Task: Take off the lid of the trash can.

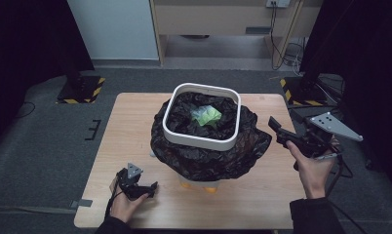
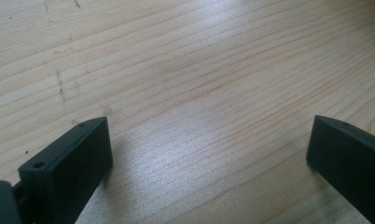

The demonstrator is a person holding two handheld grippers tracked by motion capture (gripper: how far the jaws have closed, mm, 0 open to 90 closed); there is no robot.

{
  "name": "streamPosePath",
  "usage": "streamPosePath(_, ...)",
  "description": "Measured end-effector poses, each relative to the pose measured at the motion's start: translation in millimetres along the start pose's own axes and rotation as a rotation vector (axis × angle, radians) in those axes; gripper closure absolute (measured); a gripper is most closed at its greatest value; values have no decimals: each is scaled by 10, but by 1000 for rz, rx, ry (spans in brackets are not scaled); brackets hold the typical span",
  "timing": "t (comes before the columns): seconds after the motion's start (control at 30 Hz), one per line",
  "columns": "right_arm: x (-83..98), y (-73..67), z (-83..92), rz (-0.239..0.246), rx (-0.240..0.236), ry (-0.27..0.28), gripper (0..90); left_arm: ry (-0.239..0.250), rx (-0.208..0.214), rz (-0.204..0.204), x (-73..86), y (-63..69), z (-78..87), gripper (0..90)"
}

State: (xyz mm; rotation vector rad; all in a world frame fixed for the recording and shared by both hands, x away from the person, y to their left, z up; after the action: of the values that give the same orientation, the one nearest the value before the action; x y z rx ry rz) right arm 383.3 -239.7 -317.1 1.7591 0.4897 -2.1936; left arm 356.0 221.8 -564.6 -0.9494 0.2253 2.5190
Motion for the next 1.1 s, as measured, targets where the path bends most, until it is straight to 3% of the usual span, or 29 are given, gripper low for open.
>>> streamPosePath(0.73,-389,-280,-194,48,-44,16,212,0,0,0,0,0,0,0)
streamPosePath(1.1,-486,-389,-338,56,-65,9,210,0,0,0,0,0,0,0)
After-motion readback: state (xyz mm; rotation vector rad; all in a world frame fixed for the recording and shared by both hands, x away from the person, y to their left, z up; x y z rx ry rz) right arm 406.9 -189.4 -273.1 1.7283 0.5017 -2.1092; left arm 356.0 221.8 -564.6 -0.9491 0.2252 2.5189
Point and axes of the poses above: each handheld gripper's, and its own axes: z roughly backward along the jaws, x roughly out of its underside, y roughly to its right, the point moved 4 cm from there along -z, roughly forward along the jaws, and after that the axes turned 3 degrees about -y, right-handed, at the moved point
